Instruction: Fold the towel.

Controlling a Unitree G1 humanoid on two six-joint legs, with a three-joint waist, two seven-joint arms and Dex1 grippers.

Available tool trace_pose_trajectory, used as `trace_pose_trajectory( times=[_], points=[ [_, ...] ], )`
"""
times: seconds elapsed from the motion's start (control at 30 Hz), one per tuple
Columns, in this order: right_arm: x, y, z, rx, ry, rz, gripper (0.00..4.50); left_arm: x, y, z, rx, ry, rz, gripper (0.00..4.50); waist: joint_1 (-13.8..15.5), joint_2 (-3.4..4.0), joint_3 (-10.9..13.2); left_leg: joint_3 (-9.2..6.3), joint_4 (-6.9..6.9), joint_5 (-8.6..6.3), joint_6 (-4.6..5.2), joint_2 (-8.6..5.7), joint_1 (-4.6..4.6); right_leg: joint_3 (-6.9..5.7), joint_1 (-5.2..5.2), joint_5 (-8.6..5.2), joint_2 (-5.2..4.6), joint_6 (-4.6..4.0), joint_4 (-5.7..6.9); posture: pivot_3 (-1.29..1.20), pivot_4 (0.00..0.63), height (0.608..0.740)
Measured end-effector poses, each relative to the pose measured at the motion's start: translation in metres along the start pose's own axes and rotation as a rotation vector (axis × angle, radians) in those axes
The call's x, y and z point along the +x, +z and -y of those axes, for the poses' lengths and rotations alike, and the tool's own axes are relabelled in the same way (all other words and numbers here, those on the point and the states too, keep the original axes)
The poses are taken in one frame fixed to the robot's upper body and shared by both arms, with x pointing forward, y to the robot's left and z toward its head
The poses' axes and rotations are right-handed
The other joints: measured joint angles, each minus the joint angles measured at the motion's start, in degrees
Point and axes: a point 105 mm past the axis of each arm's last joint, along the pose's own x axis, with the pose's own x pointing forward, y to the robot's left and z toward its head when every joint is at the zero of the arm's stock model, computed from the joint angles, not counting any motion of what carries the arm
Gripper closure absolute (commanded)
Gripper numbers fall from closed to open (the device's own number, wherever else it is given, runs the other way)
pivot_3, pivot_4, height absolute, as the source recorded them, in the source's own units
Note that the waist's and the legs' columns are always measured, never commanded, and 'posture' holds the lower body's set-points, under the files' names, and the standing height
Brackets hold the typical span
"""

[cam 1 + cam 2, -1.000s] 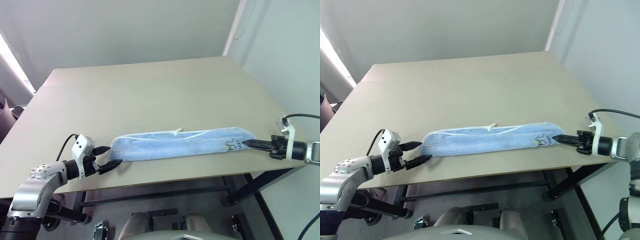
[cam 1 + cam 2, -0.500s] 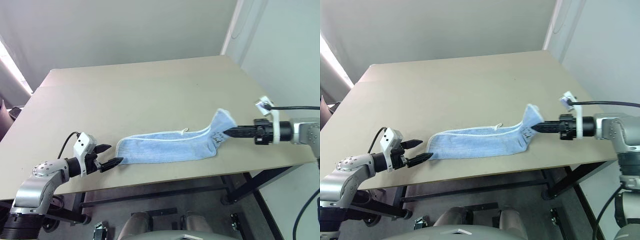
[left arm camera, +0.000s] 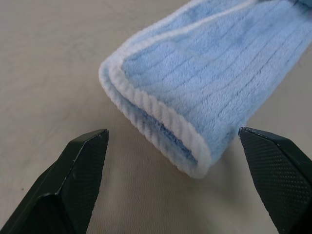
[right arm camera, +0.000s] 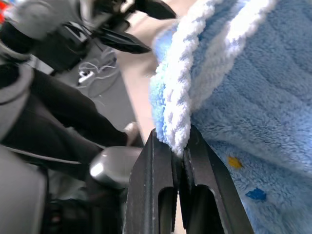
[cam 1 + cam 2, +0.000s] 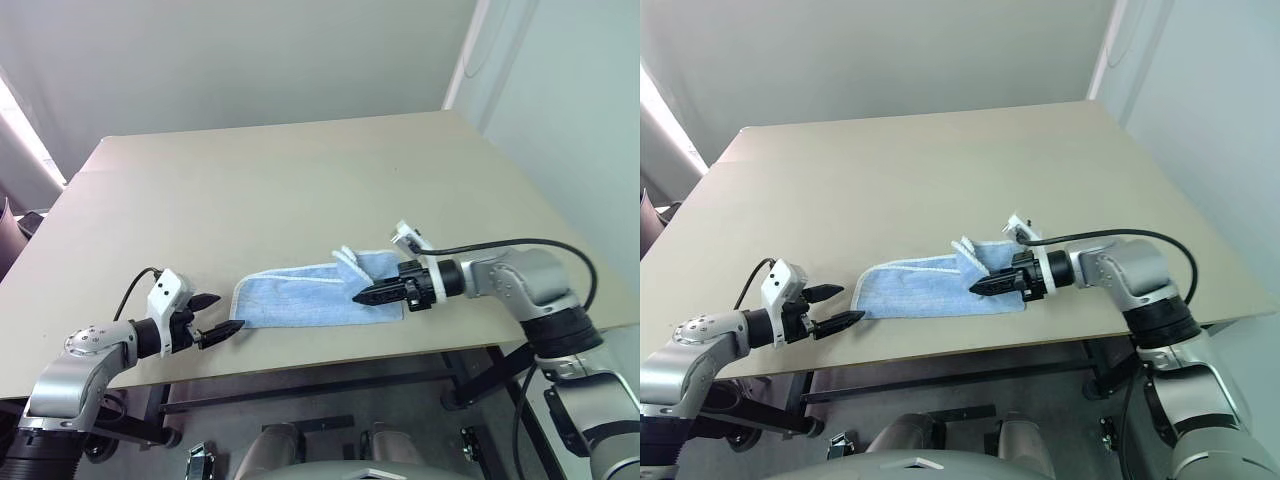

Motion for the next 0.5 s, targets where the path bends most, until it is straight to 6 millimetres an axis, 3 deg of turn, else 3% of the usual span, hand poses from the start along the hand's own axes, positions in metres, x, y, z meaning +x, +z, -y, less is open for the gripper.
trace_pose_trajectory(
  times=[0.13,0.3,0.43,0.5],
  points=[
    [0.012,-0.004,0.013,-0.014,-0.027,-0.011,4.48,0.001,0.001,0.003,0.011,-0.009,0.002,0.0,-0.1,0.0,0.0,0.0,0.01,0.0,0.0,0.01,0.03,0.0,0.01,0.01,0.03,0.01,0.04,0.0,0.0,0.74],
    [0.016,-0.002,0.016,-0.061,-0.015,0.003,2.56,0.0,0.0,0.004,0.012,-0.005,-0.004,0.0,-0.1,0.0,0.0,-0.01,0.0,0.03,0.05,0.0,0.04,0.0,0.01,0.02,0.04,0.02,0.04,0.0,0.0,0.74],
    [0.009,0.012,-0.003,-0.109,0.081,0.073,1.2,-0.001,-0.004,0.004,0.006,0.001,-0.011,0.0,-0.1,0.0,0.0,-0.01,0.01,0.03,0.04,0.0,0.03,0.0,0.01,0.02,0.04,0.02,0.05,0.0,0.0,0.74],
    [0.001,0.024,-0.008,-0.123,0.097,0.141,1.2,-0.002,-0.004,0.003,0.004,0.008,-0.01,0.0,-0.1,-0.02,0.0,-0.02,0.03,0.02,0.02,0.01,0.07,0.0,0.06,0.02,0.04,0.02,0.05,0.0,0.0,0.74]
  ],
)
